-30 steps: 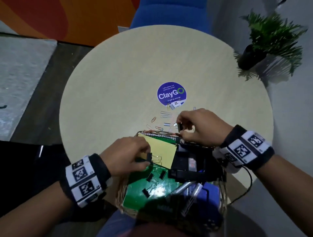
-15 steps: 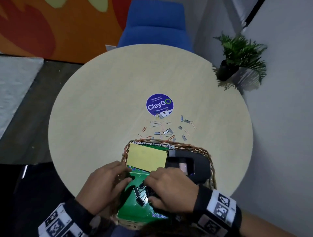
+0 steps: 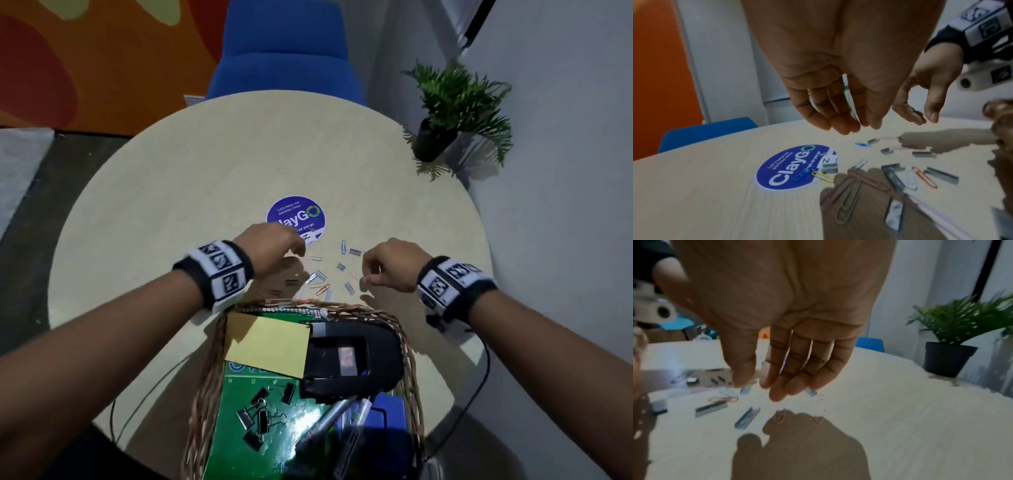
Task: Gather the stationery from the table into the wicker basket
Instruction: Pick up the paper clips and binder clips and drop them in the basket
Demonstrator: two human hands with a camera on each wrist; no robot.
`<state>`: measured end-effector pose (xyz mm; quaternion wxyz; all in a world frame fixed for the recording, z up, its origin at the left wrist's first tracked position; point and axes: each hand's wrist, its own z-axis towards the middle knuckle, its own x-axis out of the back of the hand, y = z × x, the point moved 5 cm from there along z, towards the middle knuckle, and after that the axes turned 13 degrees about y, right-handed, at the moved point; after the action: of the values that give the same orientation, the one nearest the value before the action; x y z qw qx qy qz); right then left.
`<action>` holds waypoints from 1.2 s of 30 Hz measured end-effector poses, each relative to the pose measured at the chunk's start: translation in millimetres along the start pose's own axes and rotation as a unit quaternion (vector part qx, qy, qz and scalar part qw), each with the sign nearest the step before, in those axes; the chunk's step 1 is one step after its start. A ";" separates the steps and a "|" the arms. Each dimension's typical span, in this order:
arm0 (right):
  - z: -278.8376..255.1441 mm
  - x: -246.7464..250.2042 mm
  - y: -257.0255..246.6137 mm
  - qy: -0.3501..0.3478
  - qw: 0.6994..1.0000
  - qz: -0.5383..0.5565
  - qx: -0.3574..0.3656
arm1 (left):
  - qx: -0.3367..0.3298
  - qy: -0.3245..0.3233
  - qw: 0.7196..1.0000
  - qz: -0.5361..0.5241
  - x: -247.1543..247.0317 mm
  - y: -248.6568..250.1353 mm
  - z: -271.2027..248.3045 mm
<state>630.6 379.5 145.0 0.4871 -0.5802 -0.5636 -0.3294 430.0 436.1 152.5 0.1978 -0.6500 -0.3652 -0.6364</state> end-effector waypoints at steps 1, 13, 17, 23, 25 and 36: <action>10.9 -9.5 1.9 -0.024 1.000 -0.008 0.002 | -0.006 -0.020 1.000 0.005 -8.5 1.1 14.3; 57.4 -57.4 -15.1 -0.072 0.992 -0.094 0.038 | -0.063 -0.111 0.991 0.027 -82.6 25.7 70.2; 59.2 -56.8 -17.0 -0.081 0.994 -0.071 0.026 | -0.073 -0.129 0.989 0.020 -80.4 26.8 70.2; 57.0 -55.9 -15.7 -0.054 0.997 -0.052 0.004 | -0.007 -0.098 0.994 -0.051 -65.1 15.9 70.3; 56.1 -50.9 -12.8 -0.023 0.999 -0.019 -0.015 | 0.016 -0.067 0.994 -0.087 -49.7 8.4 67.4; 7.4 26.1 -56.0 0.031 0.990 0.096 0.094 | 0.076 0.048 0.969 -0.232 34.9 -17.2 -66.2</action>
<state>578.6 389.0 177.9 0.5861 -0.5729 -0.5183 -0.2443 369.6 407.3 190.3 0.1109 -0.4998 -0.5433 -0.6654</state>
